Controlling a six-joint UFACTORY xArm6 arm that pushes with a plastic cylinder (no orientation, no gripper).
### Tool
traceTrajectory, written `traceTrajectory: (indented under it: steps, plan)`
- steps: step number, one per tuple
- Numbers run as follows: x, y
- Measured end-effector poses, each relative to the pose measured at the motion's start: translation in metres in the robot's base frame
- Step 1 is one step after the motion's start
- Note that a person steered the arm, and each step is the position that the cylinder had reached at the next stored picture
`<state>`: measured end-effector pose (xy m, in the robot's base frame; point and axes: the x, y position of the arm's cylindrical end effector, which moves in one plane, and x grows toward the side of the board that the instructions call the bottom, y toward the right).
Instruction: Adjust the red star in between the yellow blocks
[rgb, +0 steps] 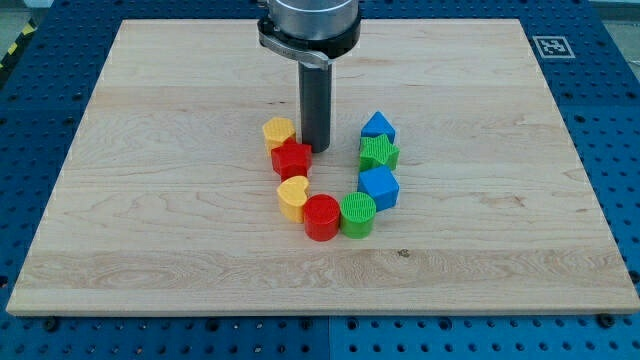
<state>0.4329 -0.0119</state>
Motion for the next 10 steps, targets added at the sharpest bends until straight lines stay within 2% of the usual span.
traceTrajectory:
  steps: [6, 8, 9, 10]
  plan:
    - [0.015, -0.011]
    - [-0.023, 0.011]
    - [-0.057, 0.005]
    - [-0.064, -0.023]
